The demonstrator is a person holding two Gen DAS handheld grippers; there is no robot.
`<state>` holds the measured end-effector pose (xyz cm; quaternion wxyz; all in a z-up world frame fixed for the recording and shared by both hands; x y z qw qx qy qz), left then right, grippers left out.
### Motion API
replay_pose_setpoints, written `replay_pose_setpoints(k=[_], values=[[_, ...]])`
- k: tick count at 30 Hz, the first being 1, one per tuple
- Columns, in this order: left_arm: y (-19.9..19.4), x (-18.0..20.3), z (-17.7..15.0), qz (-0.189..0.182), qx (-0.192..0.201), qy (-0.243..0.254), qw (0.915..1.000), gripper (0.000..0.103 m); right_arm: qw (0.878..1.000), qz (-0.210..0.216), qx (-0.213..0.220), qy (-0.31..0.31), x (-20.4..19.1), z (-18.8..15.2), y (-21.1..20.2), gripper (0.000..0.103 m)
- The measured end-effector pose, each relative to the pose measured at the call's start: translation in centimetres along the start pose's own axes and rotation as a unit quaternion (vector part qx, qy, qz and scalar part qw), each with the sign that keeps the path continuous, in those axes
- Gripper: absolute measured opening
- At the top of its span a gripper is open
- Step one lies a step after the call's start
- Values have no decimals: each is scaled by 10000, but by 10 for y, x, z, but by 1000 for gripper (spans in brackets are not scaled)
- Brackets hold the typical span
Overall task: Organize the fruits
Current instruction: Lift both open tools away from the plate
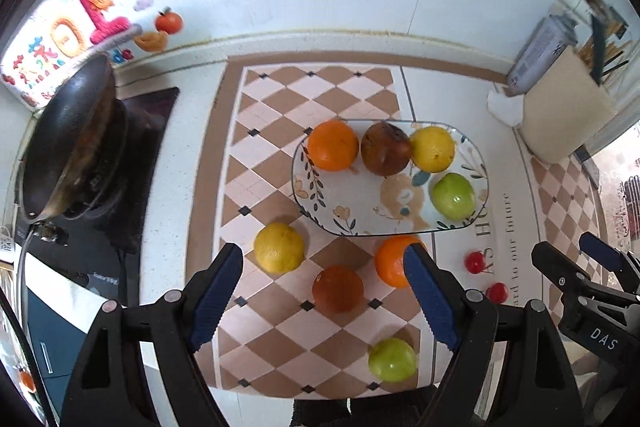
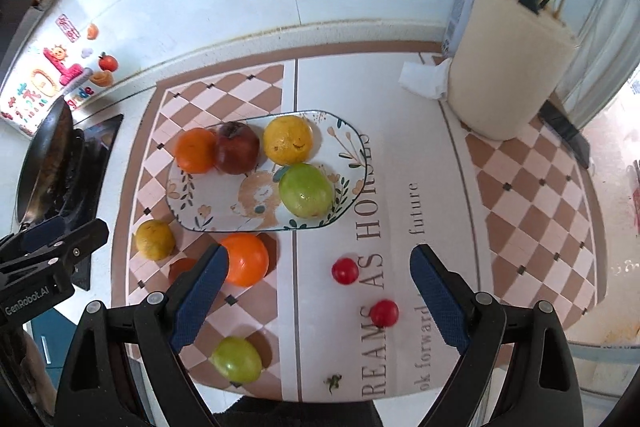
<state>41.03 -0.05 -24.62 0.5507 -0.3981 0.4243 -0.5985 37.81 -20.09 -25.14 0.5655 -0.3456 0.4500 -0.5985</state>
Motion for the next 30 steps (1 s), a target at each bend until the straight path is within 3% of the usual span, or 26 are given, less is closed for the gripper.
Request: replay_pose_setpoints(k=[8,12,22,27,29,30], values=[[-52,-1,-17,-240,371,-127,9989,82,9994,112,303,-98,-5,-15,-58,94],[-75,-2,-25,-179,546,-85,9983,82,9989,163,406,-139,-7,-22,-82,94],[-99,1,-40,-290,635,-62,9975,82,9970,433,610,-211,-17,-25,-122,94],[-87,-3,-46,-233,538,-124,9982,83,9976,654,91,-206,-24,-41,-87,94],[-69,-8,-51,-71,360,-113,9993,100,9957,869,-272,-173,-29,-51,-58,94],[-61,-11,-54,10,278,-115,9995,100,9935,982,-562,-141,-32,-59,-37,94]])
Point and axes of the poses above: each gripper's, at about its wrist camera, not at the fingertips, and y roughly the way its jaws point, x to its right, z to its top, the point moved 8 cm from there along y, roughly the way its jaws point, and after that the axes turned 1 degree about -y, right-handed, at the moved point
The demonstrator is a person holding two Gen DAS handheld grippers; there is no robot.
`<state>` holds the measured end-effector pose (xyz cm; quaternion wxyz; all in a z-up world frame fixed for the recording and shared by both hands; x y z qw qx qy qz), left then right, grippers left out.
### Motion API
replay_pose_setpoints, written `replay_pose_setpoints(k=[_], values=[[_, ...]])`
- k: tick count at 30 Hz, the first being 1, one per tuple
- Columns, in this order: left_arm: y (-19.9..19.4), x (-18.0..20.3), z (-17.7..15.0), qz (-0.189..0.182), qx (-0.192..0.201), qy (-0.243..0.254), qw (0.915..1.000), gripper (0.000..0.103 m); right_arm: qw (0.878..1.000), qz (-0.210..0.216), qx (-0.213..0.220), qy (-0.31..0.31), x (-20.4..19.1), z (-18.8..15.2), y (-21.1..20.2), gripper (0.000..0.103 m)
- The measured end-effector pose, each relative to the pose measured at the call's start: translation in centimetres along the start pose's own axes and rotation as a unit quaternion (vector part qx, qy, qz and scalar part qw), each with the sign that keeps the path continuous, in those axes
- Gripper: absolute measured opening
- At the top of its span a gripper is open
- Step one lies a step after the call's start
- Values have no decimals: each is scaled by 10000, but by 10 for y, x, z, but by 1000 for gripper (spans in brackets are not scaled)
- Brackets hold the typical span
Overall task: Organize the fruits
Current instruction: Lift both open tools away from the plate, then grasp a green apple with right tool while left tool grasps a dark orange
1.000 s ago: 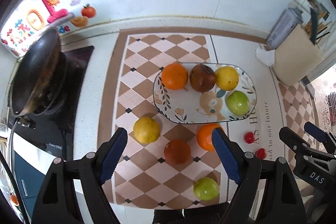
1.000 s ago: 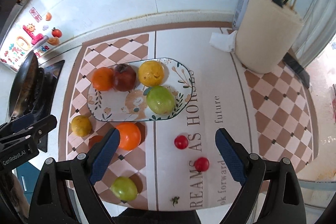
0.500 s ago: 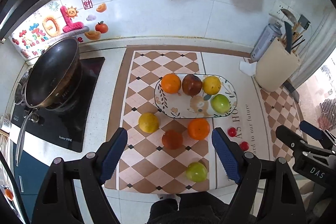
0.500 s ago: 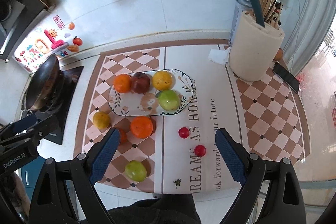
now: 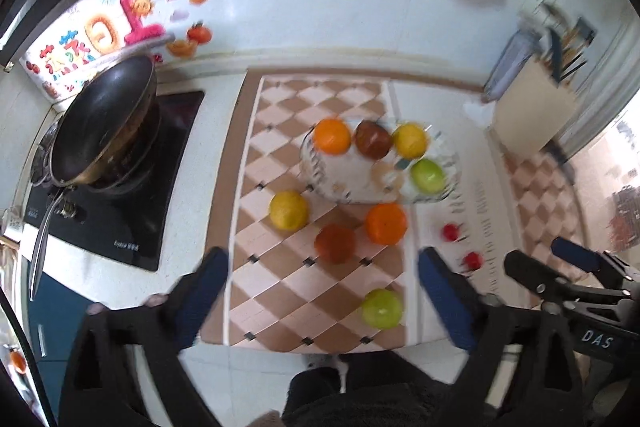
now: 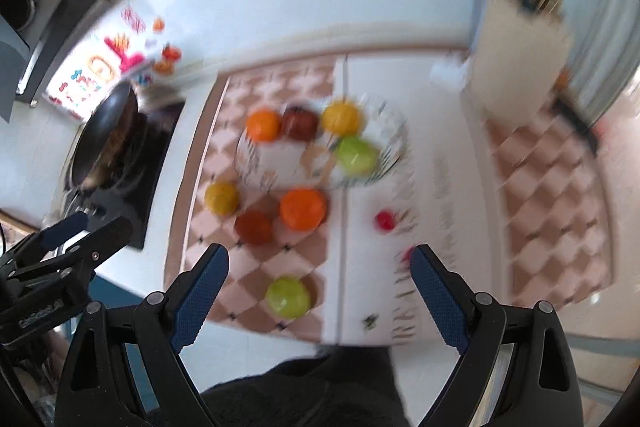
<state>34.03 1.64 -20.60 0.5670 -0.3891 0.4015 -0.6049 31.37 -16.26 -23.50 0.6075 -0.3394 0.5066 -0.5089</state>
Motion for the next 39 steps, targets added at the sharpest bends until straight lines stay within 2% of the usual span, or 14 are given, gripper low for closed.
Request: replay_pose_setpoints(k=[3,6,11,13,16,21,24,27,31,34,36,39], values=[[32,-18,-13,481,-268,-32,9985,100,9962,367,-780,151,-1,-20,64,94],[60,-30,-29,662,-599,-146,9959,100,9863,593,-1516,256,-3,-44,121,94],[102,-45,-56,861,-1178,-296,9889,100,9768,564,-2058,-167,-17,-70,172,84],[114,-49,-64,878,-1342,-354,9864,100,9739,540,-2184,-290,-22,-77,186,71],[126,-52,-70,840,-1527,-500,9834,100,9705,568,-2282,-533,-29,-82,199,60],[141,-49,-57,601,-1574,-804,9824,100,9726,354,-2113,-906,-28,-76,198,60],[157,-40,-43,324,-1645,-989,9809,100,9786,252,-1915,-708,-7,-60,189,60],[180,-26,-35,0,-1884,-1144,9754,100,9829,204,-1795,-352,21,-47,181,60],[206,-13,-26,-208,-2032,-1145,9722,100,9851,53,-1718,8,59,-37,176,60],[219,-3,-22,-312,-2020,-991,9738,87,9855,-4,-1688,191,78,-32,174,60],[224,3,-20,-396,-1988,-936,9747,84,9856,-19,-1668,260,85,-30,173,60],[230,17,-20,-477,-2042,-731,9750,62,9855,-30,-1657,351,90,-28,176,60]])
Point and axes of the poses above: each gripper's, at about its wrist camera, not at the fingertips, and y roughly the way its jaws point, x to its right, z to its top, the point moved 8 cm from there along y, roughly the way its jaws point, and after that the axes turned 1 degree about -y, right-handed, at the moved point
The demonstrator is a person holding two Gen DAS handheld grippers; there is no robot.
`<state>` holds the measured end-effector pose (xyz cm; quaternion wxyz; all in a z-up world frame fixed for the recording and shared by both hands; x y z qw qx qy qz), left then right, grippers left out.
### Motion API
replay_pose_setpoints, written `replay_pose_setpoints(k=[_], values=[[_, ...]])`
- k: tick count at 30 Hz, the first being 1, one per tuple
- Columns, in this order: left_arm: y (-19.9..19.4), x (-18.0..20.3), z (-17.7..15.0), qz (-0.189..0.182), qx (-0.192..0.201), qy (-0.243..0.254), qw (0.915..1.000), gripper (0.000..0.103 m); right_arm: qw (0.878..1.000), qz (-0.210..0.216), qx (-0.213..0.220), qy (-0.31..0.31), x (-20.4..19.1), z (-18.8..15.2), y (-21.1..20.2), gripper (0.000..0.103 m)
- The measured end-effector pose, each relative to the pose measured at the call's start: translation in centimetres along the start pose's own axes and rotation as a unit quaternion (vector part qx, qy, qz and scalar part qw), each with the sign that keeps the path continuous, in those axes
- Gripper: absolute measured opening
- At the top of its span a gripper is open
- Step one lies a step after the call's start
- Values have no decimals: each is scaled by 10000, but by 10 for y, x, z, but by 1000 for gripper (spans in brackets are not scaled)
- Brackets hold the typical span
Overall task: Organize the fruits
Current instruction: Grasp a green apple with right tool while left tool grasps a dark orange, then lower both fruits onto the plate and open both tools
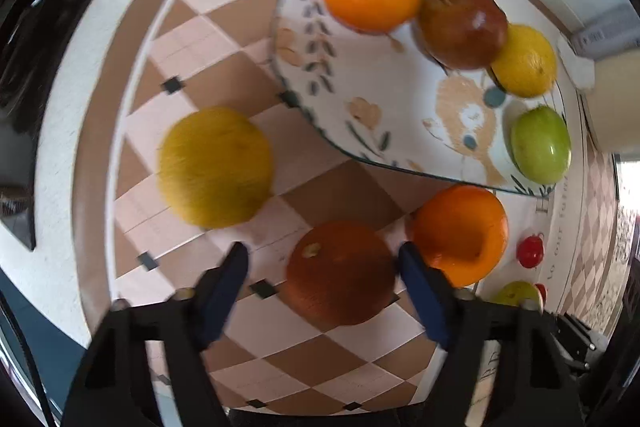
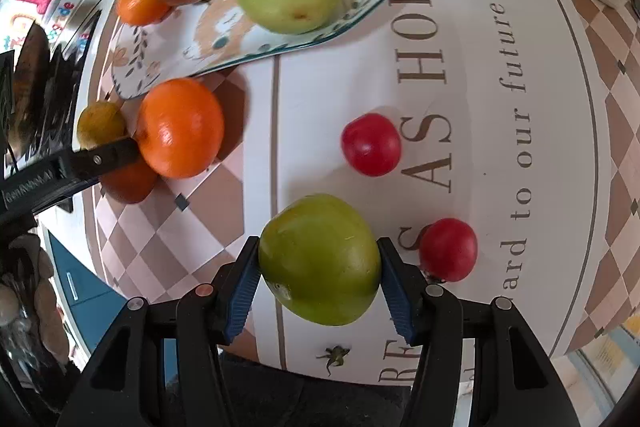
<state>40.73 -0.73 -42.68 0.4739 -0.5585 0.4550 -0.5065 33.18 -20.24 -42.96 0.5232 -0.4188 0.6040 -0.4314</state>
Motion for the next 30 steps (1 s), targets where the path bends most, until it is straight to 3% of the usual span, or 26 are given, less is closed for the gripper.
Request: replay_pose_setpoints(k=[1,7,16,22,26,30], values=[[3,2,0,26,-44,35,10000,55,10000,14,7,44,3,3,0,60],[1,6,-8,141,22,184,9997,54,10000,-9,46,23,10,8,-5,60],[5,9,-50,88,-124,201,9997,54,10000,50,38,49,-5,-1,5,60],[1,6,-49,22,-12,215,9998,54,10000,-24,26,-25,-8,-3,3,60],[-31,11,-43,-273,210,134,9993,54,9991,240,341,35,-21,7,-19,60],[-74,19,-13,-581,526,87,9969,54,9949,601,807,38,-45,42,-51,60]])
Point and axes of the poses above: each gripper's, at about its wrist camera, not at the fingertips, and y roughly the way its jaws point, x to its right, z to its top, the point moved 8 cm from there along y, roughly the way its jaws point, and after that the axes turned 1 degree about -y, right-handed, at the moved point
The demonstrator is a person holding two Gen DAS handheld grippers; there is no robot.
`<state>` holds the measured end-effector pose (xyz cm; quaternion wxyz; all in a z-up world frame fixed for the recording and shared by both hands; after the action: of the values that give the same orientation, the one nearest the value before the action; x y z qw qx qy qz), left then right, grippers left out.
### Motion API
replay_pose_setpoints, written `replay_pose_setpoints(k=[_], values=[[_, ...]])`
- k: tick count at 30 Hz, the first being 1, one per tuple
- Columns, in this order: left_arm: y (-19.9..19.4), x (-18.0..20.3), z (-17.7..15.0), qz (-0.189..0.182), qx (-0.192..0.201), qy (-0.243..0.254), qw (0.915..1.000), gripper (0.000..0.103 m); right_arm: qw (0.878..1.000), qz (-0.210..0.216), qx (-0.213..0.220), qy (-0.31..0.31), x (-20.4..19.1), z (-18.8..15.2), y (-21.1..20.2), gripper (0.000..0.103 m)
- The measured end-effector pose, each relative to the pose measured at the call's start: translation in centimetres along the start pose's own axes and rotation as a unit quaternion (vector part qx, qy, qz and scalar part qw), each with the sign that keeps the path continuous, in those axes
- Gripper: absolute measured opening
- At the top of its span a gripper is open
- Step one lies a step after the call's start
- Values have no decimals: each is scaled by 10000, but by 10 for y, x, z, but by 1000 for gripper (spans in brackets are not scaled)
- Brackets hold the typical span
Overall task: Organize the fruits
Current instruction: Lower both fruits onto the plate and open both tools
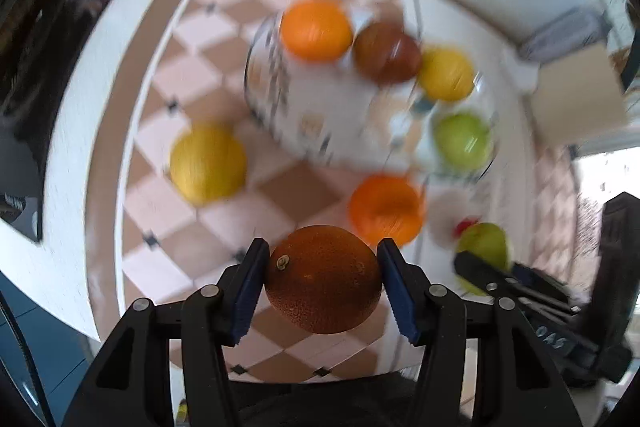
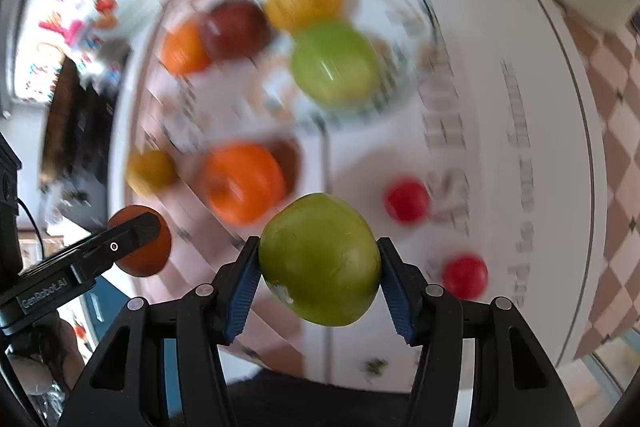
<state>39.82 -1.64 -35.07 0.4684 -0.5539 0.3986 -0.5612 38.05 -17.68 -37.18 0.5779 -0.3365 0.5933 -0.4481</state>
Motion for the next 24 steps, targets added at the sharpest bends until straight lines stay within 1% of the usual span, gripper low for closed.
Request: replay_pose_setpoints(k=[2,4,5,6,8,11,14,16,17,20,24], values=[[-11,0,29,-74,101,-68,9999,54,9998,76,140,-83,-15,22,-2,60],[-11,-4,61,25,178,-108,9998,54,9993,91,253,-244,-33,46,5,60],[-8,-6,71,55,173,-157,9997,54,9992,88,265,-299,-38,54,10,60],[-3,-10,82,79,123,-199,9997,54,9989,95,271,-359,-45,64,17,60],[14,-14,97,37,-141,-356,9993,54,9986,63,219,-481,-55,77,33,60],[35,-26,98,-41,-595,-615,9963,54,9980,21,124,-625,-67,90,59,60],[51,-34,100,-30,-870,-811,9929,54,9979,53,46,-651,-72,93,74,60],[56,-36,100,-58,-942,-844,9920,54,9978,29,33,-668,-73,94,80,60],[55,-35,100,-100,-910,-842,9922,54,9970,-15,69,-767,-75,95,81,60],[59,-33,99,-56,-988,-814,9918,54,9963,74,5,-856,-82,96,86,60],[61,-32,95,12,-1091,-774,9910,54,9950,-118,-122,-984,-84,94,90,60]])
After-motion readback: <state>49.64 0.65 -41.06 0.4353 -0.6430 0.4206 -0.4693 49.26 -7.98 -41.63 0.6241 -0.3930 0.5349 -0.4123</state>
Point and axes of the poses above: each gripper's, at about its wrist camera, not at the fingertips, and y roughly the way its jaws point, x to its right, z to its top, the point moved 8 cm from there along y, roughly the way its jaws point, and after that the axes turned 1 degree about -y, right-handed, at the moved point
